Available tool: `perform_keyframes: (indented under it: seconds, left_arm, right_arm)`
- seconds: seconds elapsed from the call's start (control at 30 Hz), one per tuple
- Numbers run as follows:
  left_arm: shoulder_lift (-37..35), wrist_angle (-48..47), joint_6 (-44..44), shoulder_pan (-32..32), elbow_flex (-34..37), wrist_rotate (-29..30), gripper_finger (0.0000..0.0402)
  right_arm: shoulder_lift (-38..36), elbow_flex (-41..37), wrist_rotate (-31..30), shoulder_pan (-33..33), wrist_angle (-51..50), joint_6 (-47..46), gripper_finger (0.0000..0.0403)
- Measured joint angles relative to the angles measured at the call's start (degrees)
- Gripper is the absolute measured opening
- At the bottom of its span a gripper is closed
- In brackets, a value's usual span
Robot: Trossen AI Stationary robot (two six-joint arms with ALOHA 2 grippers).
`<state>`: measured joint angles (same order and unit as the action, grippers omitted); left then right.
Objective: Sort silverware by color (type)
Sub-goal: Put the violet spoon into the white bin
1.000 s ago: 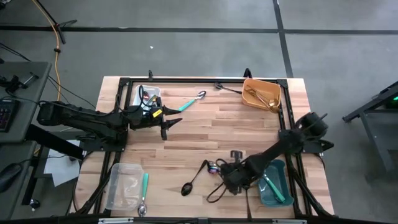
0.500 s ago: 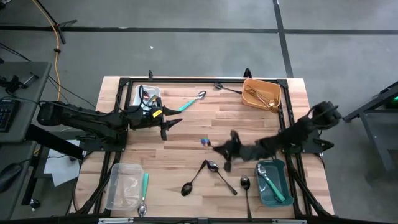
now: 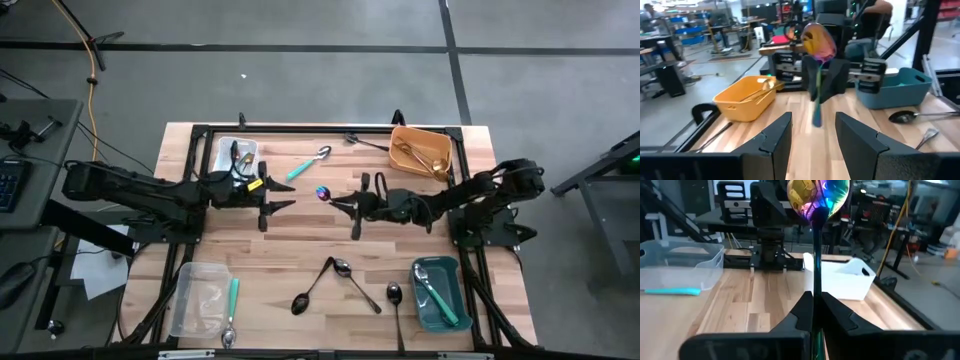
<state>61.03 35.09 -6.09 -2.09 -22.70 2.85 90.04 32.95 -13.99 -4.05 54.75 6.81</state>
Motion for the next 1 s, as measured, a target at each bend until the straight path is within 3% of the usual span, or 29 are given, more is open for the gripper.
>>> perform_keyframes:
  seconds: [0.23,0.57,1.0]
  left_arm:
    - [10.84,18.28,2.25,-0.74,1.57,-5.82,0.0143]
    - [26.70,42.00,5.88,-1.00,1.49,-6.65,0.0143]
    - [39.81,42.44,10.53,-0.99,-10.09,-7.29,0.0143]
  right_arm:
    - [0.00,0.00,1.21,1.22,0.43,2.73,0.0011]
    - [0.00,0.02,4.34,1.18,2.17,1.72,0.0011]
    - [0.00,0.07,5.91,1.29,2.74,-0.82,0.0011]
